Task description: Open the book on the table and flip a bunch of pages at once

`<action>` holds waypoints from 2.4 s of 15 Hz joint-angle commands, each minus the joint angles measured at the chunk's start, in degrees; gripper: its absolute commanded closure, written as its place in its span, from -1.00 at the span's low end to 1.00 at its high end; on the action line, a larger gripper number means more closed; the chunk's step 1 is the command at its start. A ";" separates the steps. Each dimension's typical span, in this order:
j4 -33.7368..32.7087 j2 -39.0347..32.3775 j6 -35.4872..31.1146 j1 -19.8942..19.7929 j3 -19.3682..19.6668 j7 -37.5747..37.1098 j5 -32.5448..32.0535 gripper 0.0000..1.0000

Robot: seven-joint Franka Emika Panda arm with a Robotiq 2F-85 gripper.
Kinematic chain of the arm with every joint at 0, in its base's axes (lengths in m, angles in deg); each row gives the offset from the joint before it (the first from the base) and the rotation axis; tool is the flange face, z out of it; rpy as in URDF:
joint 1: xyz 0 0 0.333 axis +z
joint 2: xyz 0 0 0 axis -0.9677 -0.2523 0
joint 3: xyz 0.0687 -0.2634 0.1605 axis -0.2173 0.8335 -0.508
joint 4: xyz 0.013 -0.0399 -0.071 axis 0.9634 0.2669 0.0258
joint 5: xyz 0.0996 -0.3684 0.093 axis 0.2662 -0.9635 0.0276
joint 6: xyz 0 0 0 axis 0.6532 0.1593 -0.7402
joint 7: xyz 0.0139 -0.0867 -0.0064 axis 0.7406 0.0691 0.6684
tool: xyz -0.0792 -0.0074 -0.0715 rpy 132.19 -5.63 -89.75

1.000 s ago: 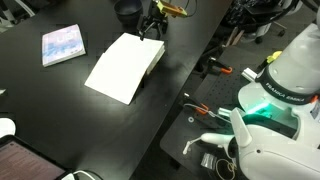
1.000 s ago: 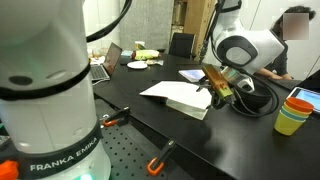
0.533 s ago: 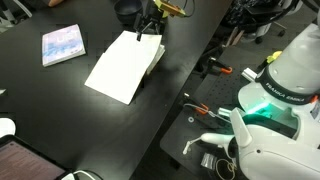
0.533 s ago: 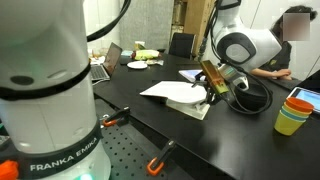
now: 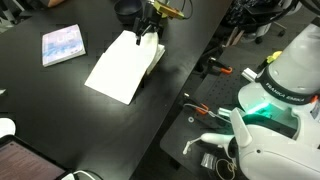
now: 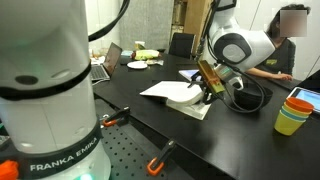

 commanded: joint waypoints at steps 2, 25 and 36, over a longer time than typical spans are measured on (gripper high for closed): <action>0.89 2.92 -0.36 5.06 2.64 -5.53 -6.90 -0.74; 2.18 9.92 -0.08 13.30 5.05 -31.91 -35.97 0.96; 2.24 15.13 3.01 22.89 1.66 -40.39 -48.53 0.96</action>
